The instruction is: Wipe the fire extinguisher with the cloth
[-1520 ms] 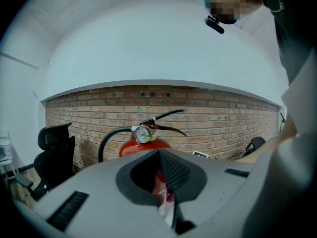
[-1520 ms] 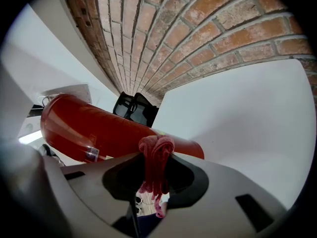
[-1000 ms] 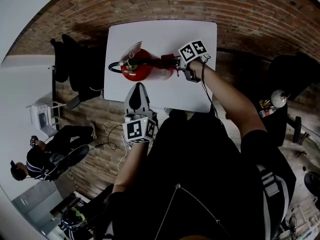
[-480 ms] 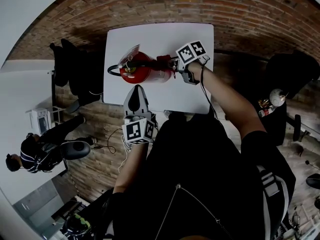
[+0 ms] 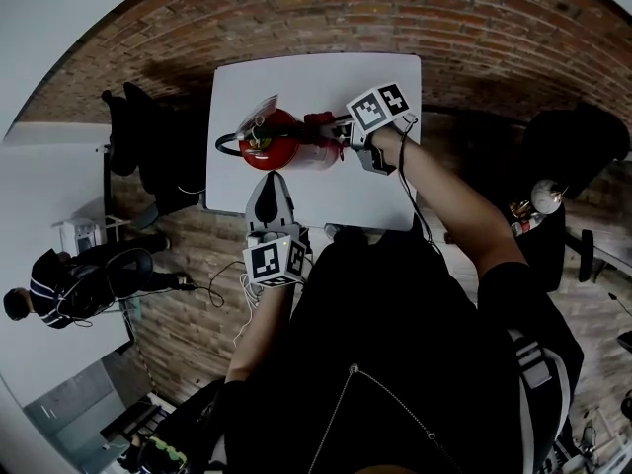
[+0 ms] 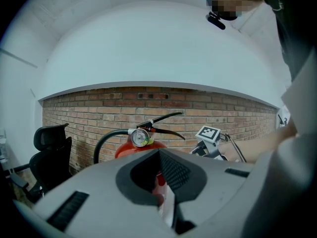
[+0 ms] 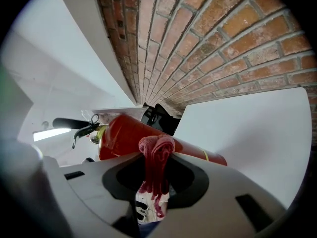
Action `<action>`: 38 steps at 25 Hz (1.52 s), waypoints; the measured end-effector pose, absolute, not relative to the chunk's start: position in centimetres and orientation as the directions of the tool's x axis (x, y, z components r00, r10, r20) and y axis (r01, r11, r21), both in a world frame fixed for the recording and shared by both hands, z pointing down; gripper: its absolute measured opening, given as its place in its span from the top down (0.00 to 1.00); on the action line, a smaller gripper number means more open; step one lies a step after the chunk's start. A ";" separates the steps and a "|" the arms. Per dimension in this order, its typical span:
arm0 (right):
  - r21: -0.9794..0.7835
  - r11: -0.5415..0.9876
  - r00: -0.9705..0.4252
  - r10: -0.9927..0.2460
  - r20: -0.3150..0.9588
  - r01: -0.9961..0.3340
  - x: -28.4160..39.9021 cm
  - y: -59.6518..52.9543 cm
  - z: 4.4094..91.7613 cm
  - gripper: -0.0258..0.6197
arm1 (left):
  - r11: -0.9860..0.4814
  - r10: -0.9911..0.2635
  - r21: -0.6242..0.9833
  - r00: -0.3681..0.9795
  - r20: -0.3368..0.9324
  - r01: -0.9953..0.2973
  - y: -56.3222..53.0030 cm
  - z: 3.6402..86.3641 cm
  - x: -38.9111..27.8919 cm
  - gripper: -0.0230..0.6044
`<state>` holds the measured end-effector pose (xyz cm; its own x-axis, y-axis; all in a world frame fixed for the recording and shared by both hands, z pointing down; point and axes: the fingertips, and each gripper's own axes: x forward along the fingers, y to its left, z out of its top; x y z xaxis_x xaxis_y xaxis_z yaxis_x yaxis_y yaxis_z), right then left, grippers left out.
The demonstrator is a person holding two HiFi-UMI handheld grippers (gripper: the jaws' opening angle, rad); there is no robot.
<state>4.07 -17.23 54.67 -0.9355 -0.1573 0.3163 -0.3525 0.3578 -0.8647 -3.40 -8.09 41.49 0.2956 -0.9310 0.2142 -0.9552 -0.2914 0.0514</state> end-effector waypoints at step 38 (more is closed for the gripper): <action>-0.869 0.452 -0.957 -0.280 0.077 -0.202 7.1 -15.8 45.3 0.78 | -0.346 -0.920 0.072 0.353 0.169 -0.936 -8.2 40.2 -2.6 0.95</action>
